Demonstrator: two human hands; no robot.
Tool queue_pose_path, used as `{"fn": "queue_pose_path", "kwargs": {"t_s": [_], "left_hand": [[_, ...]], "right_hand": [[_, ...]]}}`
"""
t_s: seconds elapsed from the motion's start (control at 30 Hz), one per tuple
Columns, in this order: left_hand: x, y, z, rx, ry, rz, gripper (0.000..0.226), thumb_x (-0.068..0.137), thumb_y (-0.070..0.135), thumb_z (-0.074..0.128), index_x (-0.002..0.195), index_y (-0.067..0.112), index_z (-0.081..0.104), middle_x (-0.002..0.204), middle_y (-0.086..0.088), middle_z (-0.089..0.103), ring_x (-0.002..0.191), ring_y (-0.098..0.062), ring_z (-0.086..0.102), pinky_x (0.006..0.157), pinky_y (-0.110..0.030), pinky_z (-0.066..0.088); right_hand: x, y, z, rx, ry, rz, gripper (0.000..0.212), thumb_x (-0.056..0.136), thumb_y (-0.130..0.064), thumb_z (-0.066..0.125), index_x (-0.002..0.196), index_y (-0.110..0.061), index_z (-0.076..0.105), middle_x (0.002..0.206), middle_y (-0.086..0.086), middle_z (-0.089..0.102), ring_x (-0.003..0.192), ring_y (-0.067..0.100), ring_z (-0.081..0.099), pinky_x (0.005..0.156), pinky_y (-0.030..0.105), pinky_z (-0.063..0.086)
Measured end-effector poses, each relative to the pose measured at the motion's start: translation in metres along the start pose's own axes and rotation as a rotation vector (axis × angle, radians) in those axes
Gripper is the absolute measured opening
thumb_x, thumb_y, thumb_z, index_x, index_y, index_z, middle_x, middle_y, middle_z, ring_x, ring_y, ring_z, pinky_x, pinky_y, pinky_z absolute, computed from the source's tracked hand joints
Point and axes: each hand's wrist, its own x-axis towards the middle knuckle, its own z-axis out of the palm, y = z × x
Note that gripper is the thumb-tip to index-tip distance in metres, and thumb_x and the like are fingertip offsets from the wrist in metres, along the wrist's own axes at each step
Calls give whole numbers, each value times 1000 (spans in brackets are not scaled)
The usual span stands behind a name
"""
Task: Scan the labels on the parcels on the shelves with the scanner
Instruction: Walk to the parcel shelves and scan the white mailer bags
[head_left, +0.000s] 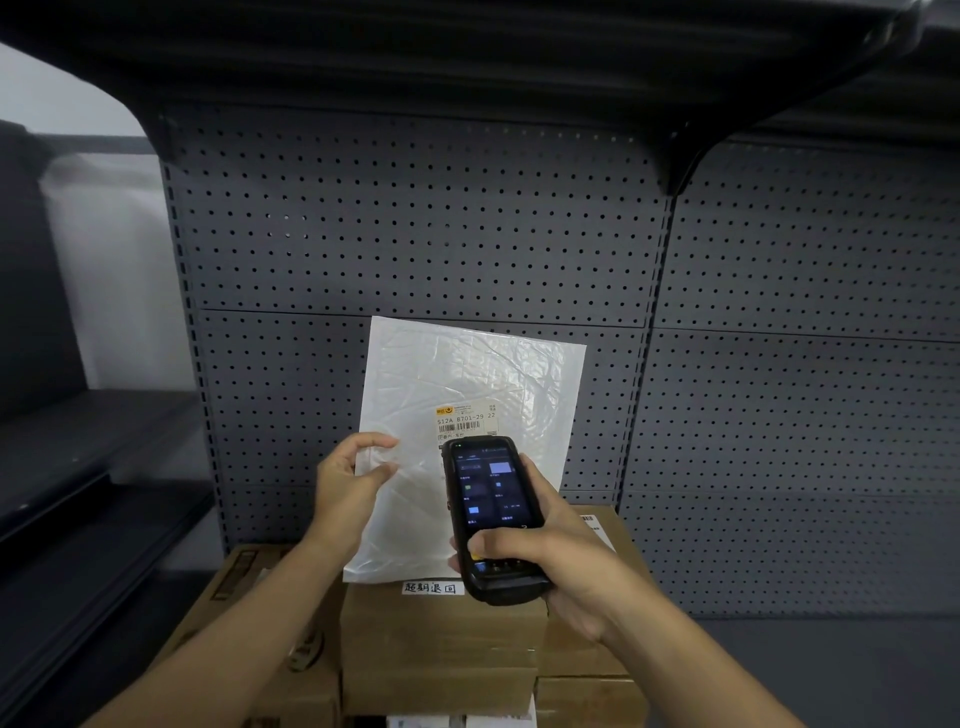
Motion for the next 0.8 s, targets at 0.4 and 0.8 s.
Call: {"fn": "queue_pose_path", "kwargs": {"t_s": [0.4,0.8], "left_hand": [[-2,-1,-1,17,-6,-17,31,79,-12,64,85,18,65,101,5,66,103,-5,58,84,-17,43],[-5,5,-2,1,-19,-40,30,79,-13,63,85,17,65,100,4,66,104,-10,59,93,-27,44]], "right_hand": [[-2,0,3,3,-7,-7,71,63,2,76,125,-26,57,120,26,67,111,48,64,93,52,55],[-5,0,4,-11,8,-11,73,62,2,76,125,-28,56,120,25,66,111,48,63,96,55,53]]}}
